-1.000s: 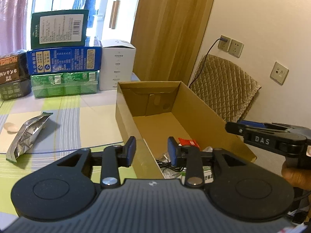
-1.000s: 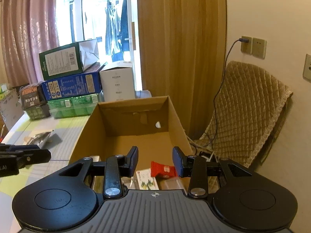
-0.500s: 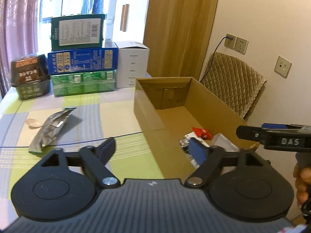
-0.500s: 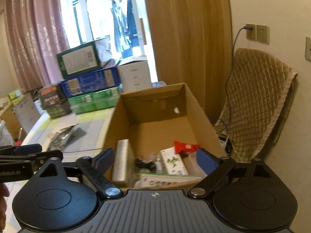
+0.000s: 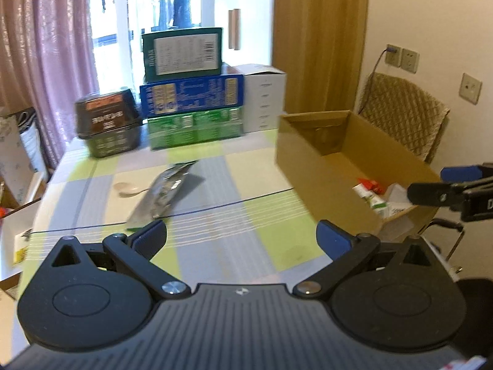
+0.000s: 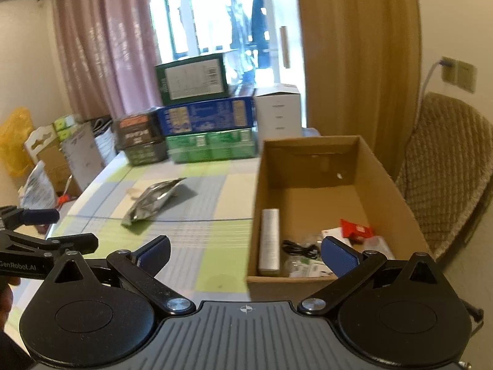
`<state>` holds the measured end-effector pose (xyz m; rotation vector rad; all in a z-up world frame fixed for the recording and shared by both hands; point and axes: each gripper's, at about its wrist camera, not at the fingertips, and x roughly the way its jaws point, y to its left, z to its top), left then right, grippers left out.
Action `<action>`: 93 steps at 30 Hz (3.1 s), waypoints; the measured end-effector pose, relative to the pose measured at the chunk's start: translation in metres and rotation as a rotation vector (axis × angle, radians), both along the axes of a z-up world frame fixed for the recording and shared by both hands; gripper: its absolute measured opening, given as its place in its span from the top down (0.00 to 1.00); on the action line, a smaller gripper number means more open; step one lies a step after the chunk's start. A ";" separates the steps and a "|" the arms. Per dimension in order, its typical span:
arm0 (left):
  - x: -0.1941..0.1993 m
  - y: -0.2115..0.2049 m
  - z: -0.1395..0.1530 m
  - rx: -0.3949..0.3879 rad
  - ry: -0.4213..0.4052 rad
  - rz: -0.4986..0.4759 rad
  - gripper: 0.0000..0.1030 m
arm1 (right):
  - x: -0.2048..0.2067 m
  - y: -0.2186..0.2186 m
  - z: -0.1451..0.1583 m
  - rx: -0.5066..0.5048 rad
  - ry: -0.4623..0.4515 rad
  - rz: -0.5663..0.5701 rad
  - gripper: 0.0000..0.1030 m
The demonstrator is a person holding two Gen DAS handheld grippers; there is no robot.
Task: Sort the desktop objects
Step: 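Bring both open tools back over the table toward the foil bag and spoon, then lower left tool to the white spoon while right tool grasps the silver foil bag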
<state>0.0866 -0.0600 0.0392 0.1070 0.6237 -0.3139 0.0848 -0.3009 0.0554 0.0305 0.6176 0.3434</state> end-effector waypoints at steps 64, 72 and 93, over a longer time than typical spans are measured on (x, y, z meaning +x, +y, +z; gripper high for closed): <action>0.278 0.140 -0.145 0.669 -0.006 -0.616 0.01 | 0.258 0.325 -0.196 -1.067 -0.319 1.438 0.22; 0.297 0.141 -0.150 0.637 0.007 -0.663 0.01 | 0.267 0.346 -0.204 -1.036 -0.244 1.506 0.23; 0.350 0.126 -0.157 0.495 0.158 -0.686 0.16 | 0.274 0.322 -0.195 -0.999 0.021 1.350 0.50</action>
